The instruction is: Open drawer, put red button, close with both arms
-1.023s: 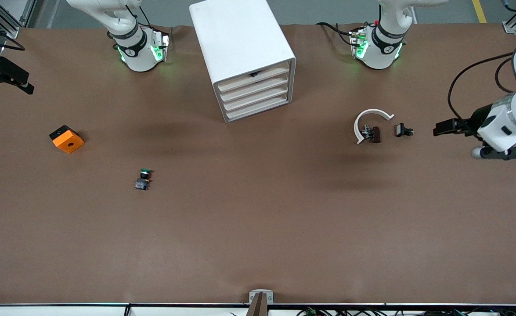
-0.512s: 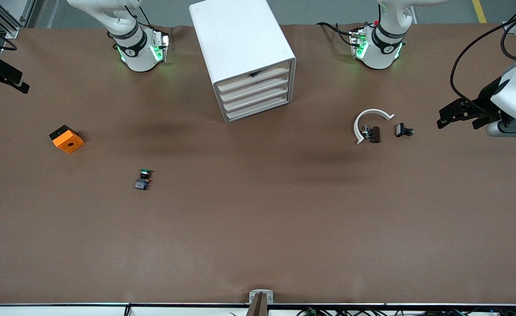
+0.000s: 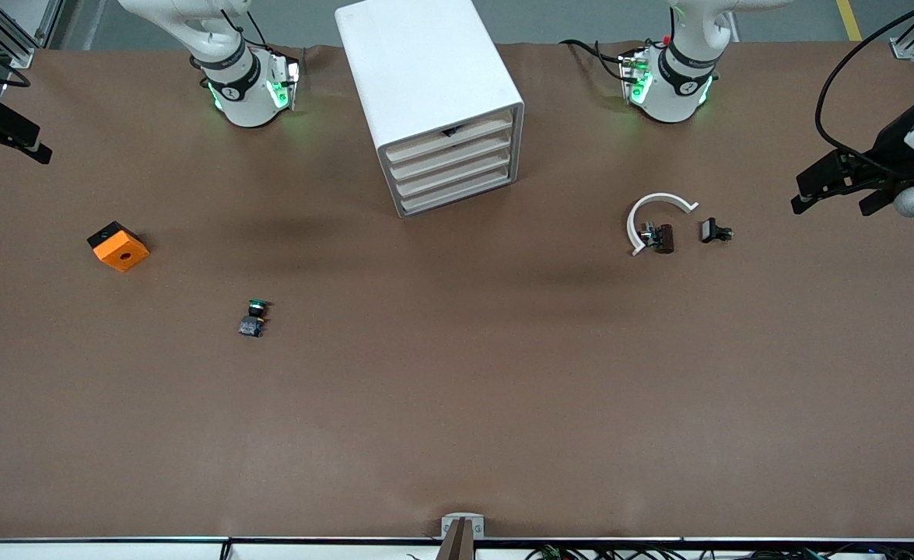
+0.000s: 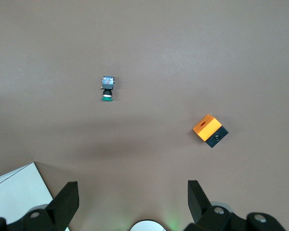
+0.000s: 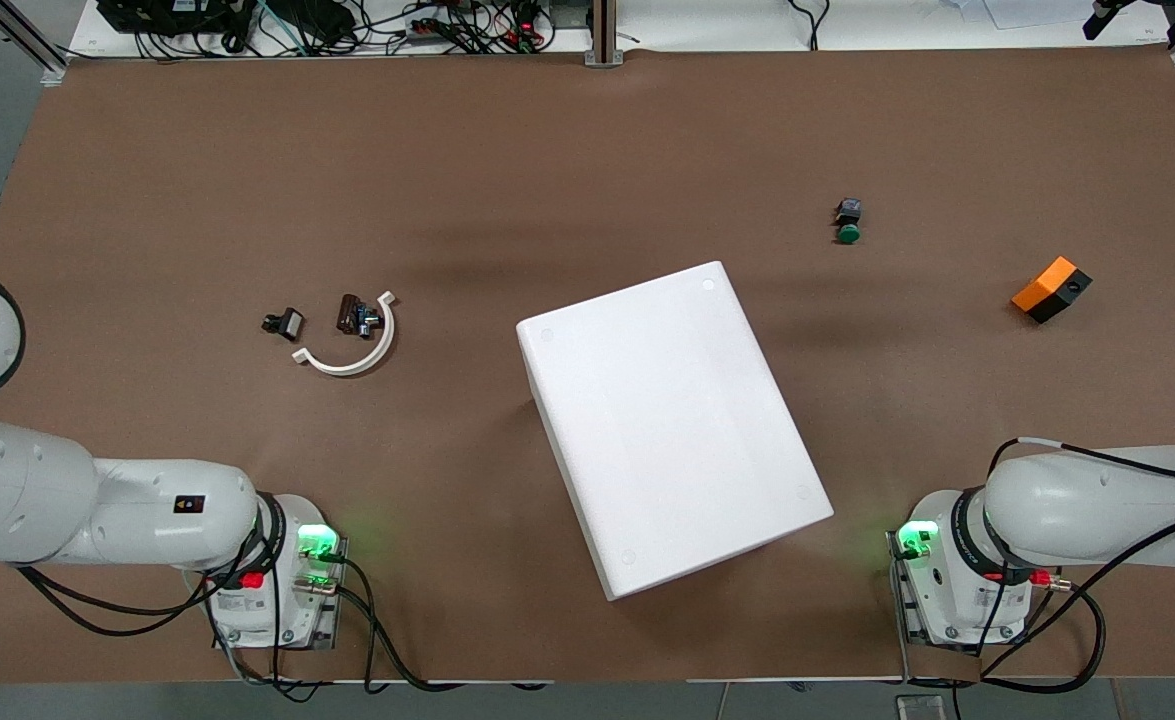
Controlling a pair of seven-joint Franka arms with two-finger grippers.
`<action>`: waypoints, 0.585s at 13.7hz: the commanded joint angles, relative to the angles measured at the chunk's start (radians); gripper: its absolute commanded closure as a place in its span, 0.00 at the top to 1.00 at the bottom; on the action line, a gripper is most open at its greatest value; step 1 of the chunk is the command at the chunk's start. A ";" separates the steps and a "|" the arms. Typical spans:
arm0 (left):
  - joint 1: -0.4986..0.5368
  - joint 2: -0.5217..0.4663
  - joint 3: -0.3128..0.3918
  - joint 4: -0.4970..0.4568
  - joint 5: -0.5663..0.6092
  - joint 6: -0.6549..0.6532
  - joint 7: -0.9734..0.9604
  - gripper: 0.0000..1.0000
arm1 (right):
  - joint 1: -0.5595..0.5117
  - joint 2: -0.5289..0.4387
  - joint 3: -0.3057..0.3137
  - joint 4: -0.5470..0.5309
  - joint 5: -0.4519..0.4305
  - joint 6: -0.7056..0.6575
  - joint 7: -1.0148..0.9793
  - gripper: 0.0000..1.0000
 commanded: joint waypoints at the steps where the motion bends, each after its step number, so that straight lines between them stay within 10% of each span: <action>1: 0.014 0.007 -0.016 0.052 0.016 -0.034 -0.014 1.00 | -0.010 -0.016 0.008 -0.004 0.006 0.006 0.005 1.00; 8: 0.016 0.011 -0.013 0.063 0.016 -0.069 -0.017 1.00 | -0.006 -0.016 0.013 -0.006 -0.006 0.008 0.000 1.00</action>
